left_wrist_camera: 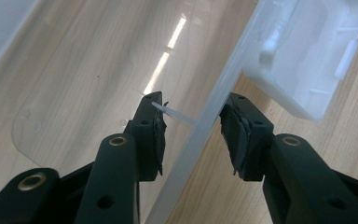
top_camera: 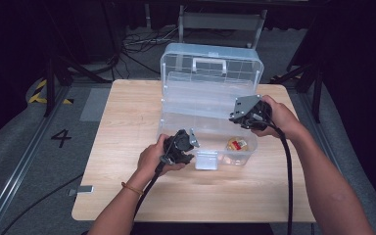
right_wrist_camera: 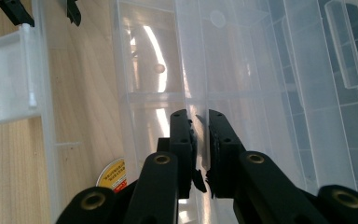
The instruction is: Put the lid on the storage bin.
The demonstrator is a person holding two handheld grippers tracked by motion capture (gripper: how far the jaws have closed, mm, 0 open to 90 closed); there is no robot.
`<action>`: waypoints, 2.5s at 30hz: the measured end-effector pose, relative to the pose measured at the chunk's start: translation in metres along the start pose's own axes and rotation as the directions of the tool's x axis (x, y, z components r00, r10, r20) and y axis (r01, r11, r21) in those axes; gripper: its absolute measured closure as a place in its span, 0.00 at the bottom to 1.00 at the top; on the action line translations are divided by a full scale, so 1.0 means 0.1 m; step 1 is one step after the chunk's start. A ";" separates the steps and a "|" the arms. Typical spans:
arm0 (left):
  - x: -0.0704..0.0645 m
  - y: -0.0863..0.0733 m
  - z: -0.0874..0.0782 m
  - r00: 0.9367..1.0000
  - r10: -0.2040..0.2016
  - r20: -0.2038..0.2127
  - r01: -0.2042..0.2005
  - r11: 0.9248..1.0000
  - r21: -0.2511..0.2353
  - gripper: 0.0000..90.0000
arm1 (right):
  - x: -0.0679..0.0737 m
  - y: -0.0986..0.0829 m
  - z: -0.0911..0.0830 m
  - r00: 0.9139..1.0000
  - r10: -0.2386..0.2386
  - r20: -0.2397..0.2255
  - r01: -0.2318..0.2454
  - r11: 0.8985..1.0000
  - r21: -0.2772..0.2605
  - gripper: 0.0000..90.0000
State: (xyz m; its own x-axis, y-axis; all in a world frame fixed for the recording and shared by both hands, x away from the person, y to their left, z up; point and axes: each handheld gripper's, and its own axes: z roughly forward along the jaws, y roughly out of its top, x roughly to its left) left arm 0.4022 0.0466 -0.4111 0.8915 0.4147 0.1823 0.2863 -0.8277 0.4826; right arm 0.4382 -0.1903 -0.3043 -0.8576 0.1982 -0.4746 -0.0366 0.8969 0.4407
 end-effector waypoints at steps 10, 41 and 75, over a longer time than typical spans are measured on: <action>0.05 -0.12 -0.13 0.999 0.007 0.035 -0.003 0.995 -0.096 0.65 | 0.01 -0.03 0.00 1.000 0.013 0.009 -0.013 1.000 -0.013 0.90; 0.43 -0.87 -0.84 0.986 -0.169 0.001 0.160 0.933 -0.322 0.82 | 0.08 -0.14 0.00 0.996 0.087 0.034 -0.084 0.993 -0.086 0.86; 1.27 -0.74 -0.83 0.941 -0.338 -0.014 0.286 0.818 -0.499 1.00 | 0.20 -0.15 0.00 0.996 0.073 0.042 -0.069 0.994 -0.082 0.86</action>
State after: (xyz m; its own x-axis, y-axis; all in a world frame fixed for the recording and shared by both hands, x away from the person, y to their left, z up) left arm 0.4647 0.1923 -0.3524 0.7376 0.6749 0.0203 0.3144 -0.3699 0.8742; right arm 0.4215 -0.1996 -0.3203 -0.8355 0.2797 -0.4730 -0.0188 0.8457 0.5333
